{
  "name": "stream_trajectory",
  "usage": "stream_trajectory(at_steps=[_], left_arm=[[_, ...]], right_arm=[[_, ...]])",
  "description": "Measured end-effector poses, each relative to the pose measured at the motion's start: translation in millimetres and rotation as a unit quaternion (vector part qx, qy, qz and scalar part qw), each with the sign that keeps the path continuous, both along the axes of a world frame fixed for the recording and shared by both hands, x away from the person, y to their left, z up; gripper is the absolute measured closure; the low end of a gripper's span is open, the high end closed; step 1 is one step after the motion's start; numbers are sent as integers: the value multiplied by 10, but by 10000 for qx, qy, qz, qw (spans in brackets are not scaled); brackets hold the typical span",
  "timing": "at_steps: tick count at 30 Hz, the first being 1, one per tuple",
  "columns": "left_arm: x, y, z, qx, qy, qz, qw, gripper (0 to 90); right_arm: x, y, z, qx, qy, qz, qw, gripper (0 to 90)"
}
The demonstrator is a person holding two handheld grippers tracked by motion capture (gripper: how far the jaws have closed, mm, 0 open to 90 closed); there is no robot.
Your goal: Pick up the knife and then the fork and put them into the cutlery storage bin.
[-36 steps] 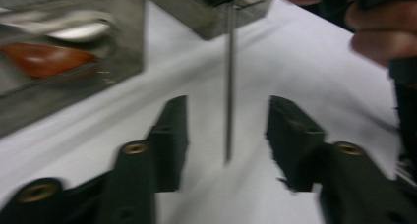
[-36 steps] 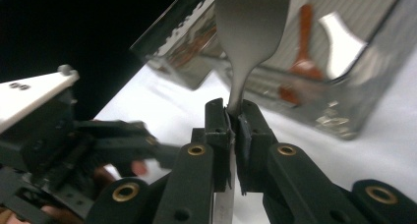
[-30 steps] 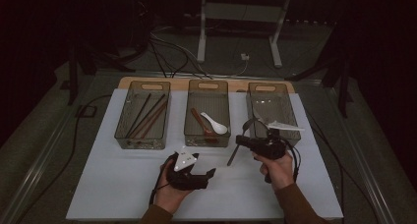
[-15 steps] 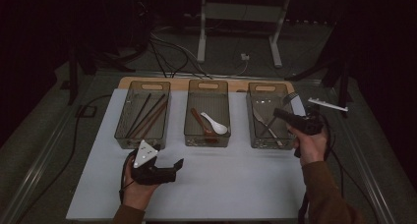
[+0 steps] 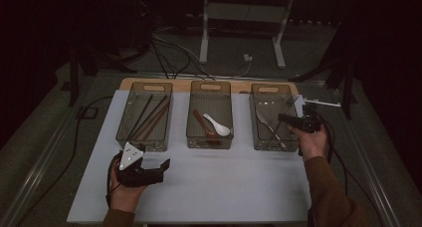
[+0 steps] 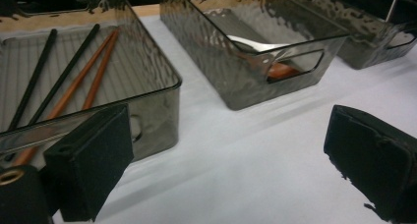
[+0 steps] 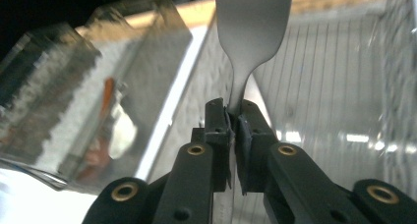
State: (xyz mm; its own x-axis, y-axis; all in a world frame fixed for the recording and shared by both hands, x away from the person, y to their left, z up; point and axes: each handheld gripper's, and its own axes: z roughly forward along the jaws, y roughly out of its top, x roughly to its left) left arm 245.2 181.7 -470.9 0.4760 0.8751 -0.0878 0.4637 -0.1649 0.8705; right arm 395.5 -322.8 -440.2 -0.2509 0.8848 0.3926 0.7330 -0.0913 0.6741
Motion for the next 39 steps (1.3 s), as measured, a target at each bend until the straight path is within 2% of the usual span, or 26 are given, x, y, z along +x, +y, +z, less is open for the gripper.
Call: stream_trajectory(at_steps=[2,4,6,8,10,14,17,19,20,23,25,26,28,31,32,34,39], left_arm=[[5,41,-6,83,-3,38,10000,44],[15,100,-15,164,37,112,9998,37],[19,153,-23,203,52,171,9996,32],[22,217,-33,240,55,244,9994,28],[29,283,-43,250,59,314,9992,25],[42,367,-36,230,24,418,9989,21],[49,406,-14,192,-42,434,9989,17],[54,423,2,206,-81,436,9988,17],[57,432,8,210,-105,429,9988,17],[73,456,19,206,-140,396,9989,15],[81,469,18,207,-158,405,9988,13],[80,477,17,190,-179,406,9988,13],[74,490,11,177,-232,400,9988,13],[66,512,11,149,-288,390,9987,13],[64,519,12,149,-320,394,9986,13],[56,536,15,101,-376,394,9985,13],[23,571,26,52,-505,426,9978,13]], right_arm=[[35,30,-75,4,186,42,9998,850],[51,74,-144,-198,280,59,9994,836],[46,90,-194,-173,303,9,9994,761],[11,103,-213,-271,236,23,9994,694],[-38,113,-205,-280,69,92,9995,565],[-167,116,-134,-289,-460,194,9983,378],[-301,142,-87,-494,-910,237,9943,240],[-389,152,-84,-579,-1079,261,9921,148],[-439,149,-87,-580,-1197,276,9907,141],[-572,156,-103,-692,-1380,415,9871,39],[-694,173,-136,-726,-1557,568,9835,19],[-756,193,-157,-846,-1657,603,9807,19],[-875,224,-212,-924,-1856,742,9755,13],[-1043,244,-301,-941,-2010,877,9711,13],[-1092,239,-326,-944,-2121,891,9686,14],[-1165,214,-360,-825,-2155,912,9687,13],[-1294,137,-404,-803,-2206,886,9680,14]])
